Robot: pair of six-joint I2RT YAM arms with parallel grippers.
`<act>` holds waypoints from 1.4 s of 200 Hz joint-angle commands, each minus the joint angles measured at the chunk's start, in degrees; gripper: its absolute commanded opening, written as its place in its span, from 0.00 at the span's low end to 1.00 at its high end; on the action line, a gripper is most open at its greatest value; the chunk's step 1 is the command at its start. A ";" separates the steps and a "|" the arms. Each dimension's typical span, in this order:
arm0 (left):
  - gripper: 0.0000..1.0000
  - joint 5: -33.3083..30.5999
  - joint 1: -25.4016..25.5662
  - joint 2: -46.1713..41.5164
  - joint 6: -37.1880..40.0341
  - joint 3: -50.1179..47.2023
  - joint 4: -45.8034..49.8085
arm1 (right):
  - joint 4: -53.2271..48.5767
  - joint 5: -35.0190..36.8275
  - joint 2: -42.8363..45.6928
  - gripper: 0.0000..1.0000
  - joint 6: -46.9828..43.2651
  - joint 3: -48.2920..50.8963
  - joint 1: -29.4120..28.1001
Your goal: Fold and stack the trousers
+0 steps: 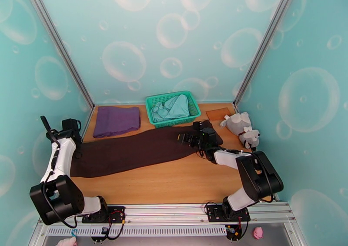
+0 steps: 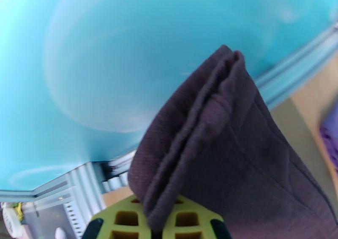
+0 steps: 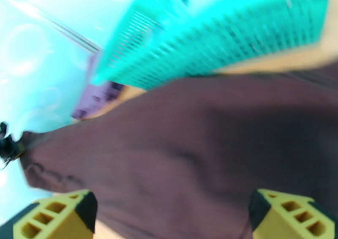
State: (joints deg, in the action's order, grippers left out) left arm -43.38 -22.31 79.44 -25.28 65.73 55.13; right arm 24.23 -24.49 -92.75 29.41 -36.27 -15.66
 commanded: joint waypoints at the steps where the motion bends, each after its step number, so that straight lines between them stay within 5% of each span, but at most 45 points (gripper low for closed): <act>1: 0.00 -6.12 -0.32 0.45 0.64 1.47 1.26 | -5.88 6.04 -3.05 0.99 2.33 0.44 -2.71; 42: 0.00 -7.15 -0.37 -0.38 2.51 0.00 -1.17 | -12.80 14.47 0.87 0.99 9.46 5.95 -6.29; 88: 0.00 -6.69 2.70 1.80 3.83 -0.46 -0.72 | -22.29 25.31 16.66 0.99 13.61 11.62 -10.75; 120: 0.00 -3.49 12.27 1.83 1.52 -0.28 2.29 | -25.24 27.71 23.07 0.99 4.16 4.21 -9.45; 155: 0.00 4.88 23.61 0.22 -5.24 1.39 7.75 | -25.37 15.50 17.61 0.99 -6.78 -4.79 -2.77; 199: 0.00 13.35 41.76 0.51 -20.81 0.64 13.31 | -10.96 8.85 14.83 0.99 -4.23 0.60 -2.57; 228: 0.00 17.15 52.25 3.17 -29.82 2.29 11.33 | -4.64 11.26 11.73 0.99 -3.74 4.54 -4.57; 280: 0.01 18.50 59.23 12.99 -35.62 6.56 4.01 | -5.85 13.34 4.41 0.99 -0.26 3.85 -4.36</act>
State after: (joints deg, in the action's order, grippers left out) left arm -26.74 35.40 88.60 -55.92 69.41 63.46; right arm 16.14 -11.73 -85.27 26.46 -32.23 -20.95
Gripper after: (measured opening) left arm 0.081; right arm 0.994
